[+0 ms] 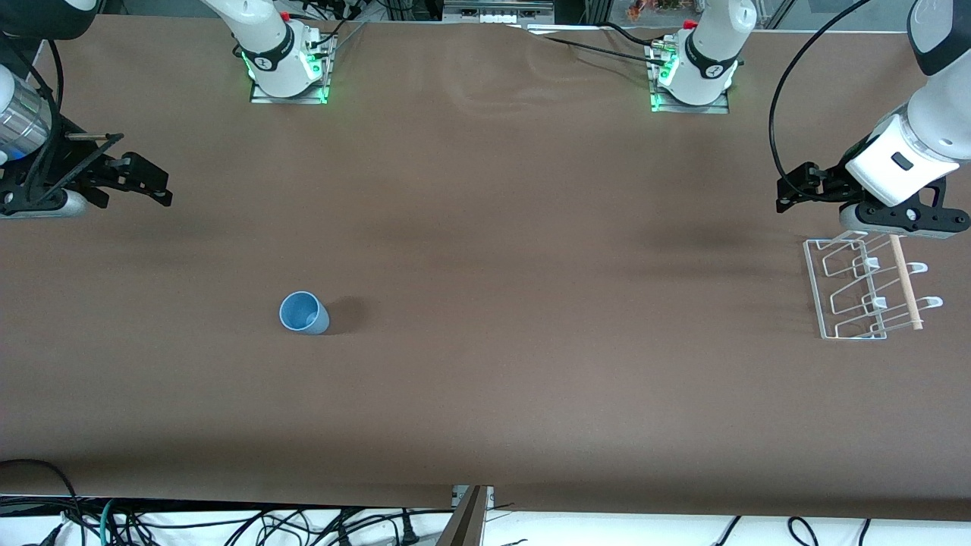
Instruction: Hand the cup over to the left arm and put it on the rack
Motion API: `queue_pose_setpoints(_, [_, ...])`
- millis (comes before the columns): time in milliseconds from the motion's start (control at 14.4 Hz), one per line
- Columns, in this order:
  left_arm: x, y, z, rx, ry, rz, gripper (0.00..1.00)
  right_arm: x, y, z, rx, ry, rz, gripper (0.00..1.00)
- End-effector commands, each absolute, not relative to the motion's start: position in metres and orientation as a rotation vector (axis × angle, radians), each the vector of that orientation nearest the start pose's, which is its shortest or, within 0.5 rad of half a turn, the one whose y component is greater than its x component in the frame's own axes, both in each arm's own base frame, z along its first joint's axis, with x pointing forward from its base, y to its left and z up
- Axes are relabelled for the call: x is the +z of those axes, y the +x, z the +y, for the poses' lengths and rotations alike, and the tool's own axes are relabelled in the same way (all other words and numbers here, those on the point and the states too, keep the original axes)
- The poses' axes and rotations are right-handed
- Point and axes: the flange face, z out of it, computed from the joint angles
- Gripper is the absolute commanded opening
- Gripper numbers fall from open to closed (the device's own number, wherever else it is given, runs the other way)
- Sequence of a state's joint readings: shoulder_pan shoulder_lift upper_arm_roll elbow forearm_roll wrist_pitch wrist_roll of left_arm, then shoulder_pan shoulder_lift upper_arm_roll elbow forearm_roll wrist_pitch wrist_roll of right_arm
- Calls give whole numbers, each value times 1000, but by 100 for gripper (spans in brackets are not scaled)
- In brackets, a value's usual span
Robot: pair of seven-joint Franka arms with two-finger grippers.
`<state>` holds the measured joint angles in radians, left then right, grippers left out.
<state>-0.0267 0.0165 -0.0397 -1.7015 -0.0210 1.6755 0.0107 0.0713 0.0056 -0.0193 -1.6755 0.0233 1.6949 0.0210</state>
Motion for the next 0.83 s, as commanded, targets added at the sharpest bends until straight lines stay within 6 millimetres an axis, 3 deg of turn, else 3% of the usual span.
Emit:
queue_pose_setpoints(0, [569,559,-38,67,-3136,106,100,583,561,32,-9,-3136,-45,100])
queue_pose_setpoints(762, [569,560,-38,65,-3137,104,100,589,568,33,-38,-3131,-73,100])
